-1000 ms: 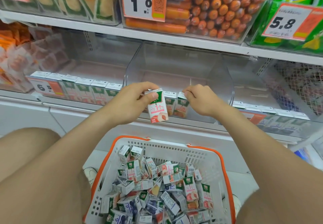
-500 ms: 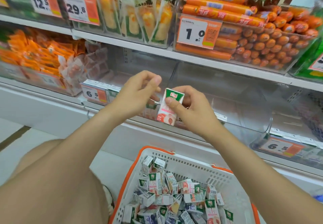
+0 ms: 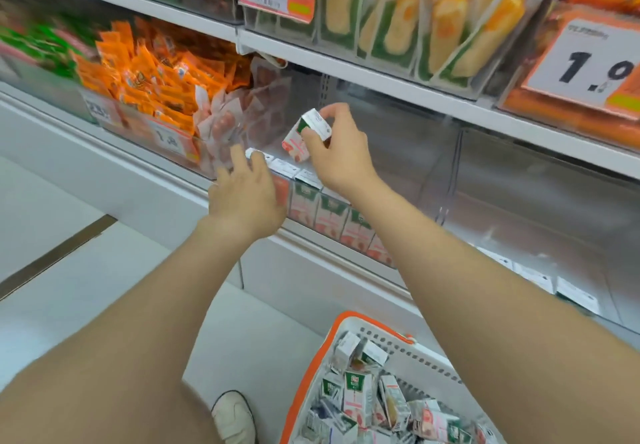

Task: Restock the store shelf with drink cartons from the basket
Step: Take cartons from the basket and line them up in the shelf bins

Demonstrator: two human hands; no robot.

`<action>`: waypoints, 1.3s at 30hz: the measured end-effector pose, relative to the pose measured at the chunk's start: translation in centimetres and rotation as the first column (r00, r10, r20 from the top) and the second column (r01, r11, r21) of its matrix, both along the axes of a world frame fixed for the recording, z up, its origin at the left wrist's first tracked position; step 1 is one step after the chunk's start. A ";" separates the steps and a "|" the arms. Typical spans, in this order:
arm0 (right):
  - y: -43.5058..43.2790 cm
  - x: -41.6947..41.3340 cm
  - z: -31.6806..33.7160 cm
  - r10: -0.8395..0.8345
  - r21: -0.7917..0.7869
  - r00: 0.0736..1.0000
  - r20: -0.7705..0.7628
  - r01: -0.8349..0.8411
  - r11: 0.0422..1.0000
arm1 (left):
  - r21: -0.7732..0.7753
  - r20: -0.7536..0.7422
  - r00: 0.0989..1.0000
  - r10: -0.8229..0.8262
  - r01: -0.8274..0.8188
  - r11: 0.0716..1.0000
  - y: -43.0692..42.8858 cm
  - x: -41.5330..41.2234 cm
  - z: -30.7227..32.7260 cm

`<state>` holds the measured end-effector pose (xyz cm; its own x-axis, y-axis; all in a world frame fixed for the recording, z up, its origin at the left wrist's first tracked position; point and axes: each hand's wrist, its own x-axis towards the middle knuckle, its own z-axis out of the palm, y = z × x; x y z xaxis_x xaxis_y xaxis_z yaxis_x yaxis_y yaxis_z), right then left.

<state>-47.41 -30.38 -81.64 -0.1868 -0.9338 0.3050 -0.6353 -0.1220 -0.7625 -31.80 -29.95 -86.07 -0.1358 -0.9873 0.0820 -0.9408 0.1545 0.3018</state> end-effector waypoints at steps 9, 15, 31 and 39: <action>-7.5 3.4 -1.6 0.256 0.369 0.934 -0.250 -0.152 0.917 | -0.076 0.077 0.995 0.068 -0.062 0.995 0.1 -0.9 -0.5; -6.6 2.0 -1.5 0.364 0.489 0.866 -0.341 -0.168 0.856 | -0.102 0.076 0.996 0.056 -0.048 0.994 1.1 -1.5 -0.2; 22.4 -10.9 -2.7 0.066 0.089 0.828 -0.557 -0.019 0.996 | -0.134 -0.117 0.759 -0.641 0.627 0.767 13.2 -9.5 1.1; 30.8 -14.3 -13.8 0.436 0.704 0.776 -0.456 0.014 0.710 | 0.645 0.103 0.439 -0.893 0.654 0.396 18.4 -12.6 -7.3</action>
